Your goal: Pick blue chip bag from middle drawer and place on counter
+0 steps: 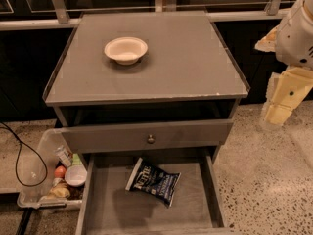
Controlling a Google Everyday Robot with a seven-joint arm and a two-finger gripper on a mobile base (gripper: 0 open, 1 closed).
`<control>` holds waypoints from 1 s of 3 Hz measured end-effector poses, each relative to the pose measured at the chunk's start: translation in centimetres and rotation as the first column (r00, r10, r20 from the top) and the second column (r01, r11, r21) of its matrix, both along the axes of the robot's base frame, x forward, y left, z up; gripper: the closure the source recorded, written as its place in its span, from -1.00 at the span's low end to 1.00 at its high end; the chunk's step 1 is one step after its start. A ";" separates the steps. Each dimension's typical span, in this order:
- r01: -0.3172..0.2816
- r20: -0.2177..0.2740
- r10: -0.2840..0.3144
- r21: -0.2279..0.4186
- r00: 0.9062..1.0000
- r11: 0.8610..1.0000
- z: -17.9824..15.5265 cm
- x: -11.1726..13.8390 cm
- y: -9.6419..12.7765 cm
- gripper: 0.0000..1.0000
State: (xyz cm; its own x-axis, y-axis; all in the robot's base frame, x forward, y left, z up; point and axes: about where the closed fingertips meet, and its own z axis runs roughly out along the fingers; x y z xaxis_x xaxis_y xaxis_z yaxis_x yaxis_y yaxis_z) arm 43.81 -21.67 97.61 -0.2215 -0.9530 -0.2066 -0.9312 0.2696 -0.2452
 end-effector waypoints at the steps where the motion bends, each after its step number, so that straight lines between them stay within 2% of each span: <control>1: 0.000 0.000 0.000 0.000 1.000 1.000 0.0 0.0 0.0 -1.00; 2: -0.026 0.009 0.026 0.026 1.000 0.999 -1.0 0.2 0.7 -1.00; 3: -0.035 -0.015 0.037 0.100 0.999 0.994 -5.0 1.3 1.5 -1.00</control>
Offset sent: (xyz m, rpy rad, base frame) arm 0.0041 0.0154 -0.0292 0.0618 0.0001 0.0631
